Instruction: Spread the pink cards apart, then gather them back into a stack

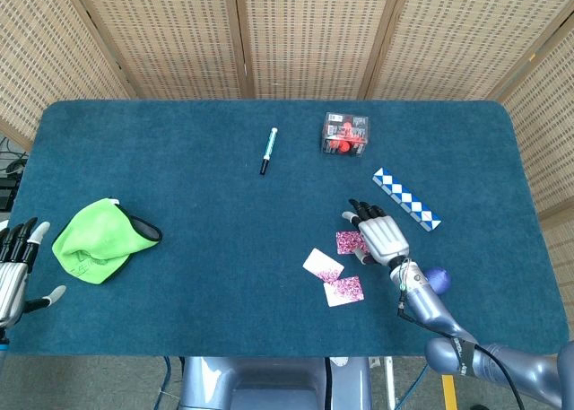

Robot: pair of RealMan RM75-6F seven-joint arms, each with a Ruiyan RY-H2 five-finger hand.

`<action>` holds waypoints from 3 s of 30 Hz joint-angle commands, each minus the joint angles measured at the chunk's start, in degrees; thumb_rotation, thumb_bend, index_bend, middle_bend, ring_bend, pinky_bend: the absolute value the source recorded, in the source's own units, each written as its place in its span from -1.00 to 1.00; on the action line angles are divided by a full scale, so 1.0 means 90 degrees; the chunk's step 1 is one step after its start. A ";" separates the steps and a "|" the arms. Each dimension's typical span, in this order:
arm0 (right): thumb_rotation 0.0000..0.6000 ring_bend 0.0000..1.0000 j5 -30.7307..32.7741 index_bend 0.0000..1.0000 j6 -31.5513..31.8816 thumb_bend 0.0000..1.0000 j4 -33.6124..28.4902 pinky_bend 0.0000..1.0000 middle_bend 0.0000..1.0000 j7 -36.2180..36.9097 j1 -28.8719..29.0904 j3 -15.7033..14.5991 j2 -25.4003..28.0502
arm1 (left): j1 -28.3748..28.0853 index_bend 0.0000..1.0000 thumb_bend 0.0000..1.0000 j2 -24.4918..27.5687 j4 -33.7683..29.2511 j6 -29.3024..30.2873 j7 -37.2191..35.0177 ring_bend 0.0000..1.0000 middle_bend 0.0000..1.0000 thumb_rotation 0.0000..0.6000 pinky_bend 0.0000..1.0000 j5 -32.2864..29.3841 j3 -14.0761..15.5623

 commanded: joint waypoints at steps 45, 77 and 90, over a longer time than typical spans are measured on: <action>1.00 -1.00 0.0231 -0.34 -0.0682 -0.38 0.1252 -0.77 -1.00 0.0132 0.0219 -0.0094 -0.0619 | -0.0006 -1.00 -1.00 0.0015 -0.0025 -0.0024 0.0021 -1.00 -1.00 1.00 -1.00 -0.0037 -0.0001; 1.00 -1.00 0.0008 0.14 -0.0629 -0.38 0.1413 -0.77 -0.99 0.0522 0.0163 0.0027 -0.0720 | -0.0004 -1.00 -1.00 0.0004 -0.0028 -0.0013 0.0058 -1.00 -1.00 1.00 -1.00 -0.0052 -0.0008; 1.00 -1.00 -0.0313 0.14 -0.0241 -0.38 0.0648 -0.77 -0.97 0.0535 -0.0037 -0.0021 -0.0233 | -0.0006 -1.00 -1.00 0.0013 -0.0039 -0.0025 0.0076 -1.00 -1.00 1.00 -1.00 -0.0053 -0.0001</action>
